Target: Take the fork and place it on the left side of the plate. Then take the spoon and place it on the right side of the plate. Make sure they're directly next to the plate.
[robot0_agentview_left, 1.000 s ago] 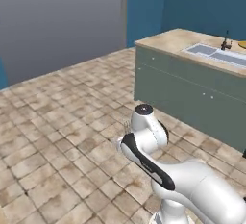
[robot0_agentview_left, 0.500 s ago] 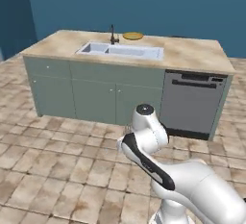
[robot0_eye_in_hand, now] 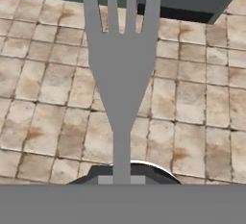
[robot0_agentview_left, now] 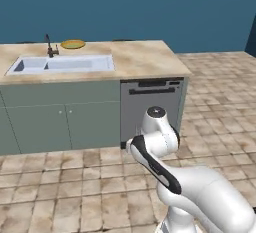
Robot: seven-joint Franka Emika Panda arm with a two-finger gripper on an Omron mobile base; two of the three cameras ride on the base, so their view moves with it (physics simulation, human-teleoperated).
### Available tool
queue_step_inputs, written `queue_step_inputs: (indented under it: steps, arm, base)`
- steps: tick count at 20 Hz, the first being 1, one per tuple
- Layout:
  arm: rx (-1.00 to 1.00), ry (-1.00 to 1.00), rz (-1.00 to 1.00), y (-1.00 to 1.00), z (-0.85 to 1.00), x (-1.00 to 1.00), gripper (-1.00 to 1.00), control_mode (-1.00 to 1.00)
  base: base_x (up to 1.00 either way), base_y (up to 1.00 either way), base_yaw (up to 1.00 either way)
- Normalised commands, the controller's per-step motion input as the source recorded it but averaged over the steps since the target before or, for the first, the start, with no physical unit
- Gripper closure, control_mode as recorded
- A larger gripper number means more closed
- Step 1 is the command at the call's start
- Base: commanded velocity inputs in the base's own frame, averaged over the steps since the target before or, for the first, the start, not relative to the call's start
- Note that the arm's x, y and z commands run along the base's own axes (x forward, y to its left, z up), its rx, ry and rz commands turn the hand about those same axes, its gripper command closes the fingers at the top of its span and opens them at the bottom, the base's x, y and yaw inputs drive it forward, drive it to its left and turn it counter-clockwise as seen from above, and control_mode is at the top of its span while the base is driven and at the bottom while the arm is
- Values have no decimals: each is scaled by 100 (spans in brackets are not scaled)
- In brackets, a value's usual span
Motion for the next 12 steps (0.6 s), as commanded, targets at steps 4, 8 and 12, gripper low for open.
queue_step_inputs:
  steps: [4,8,12]
  arm:
    - [0,0,0,0,0,0,100,100]
    - [0,0,0,0,0,0,100,100]
    - [0,0,0,0,0,0,100,100]
  base:
    - [100,14,-3]
    - [43,-74,-11]
    - [6,-100,-13]
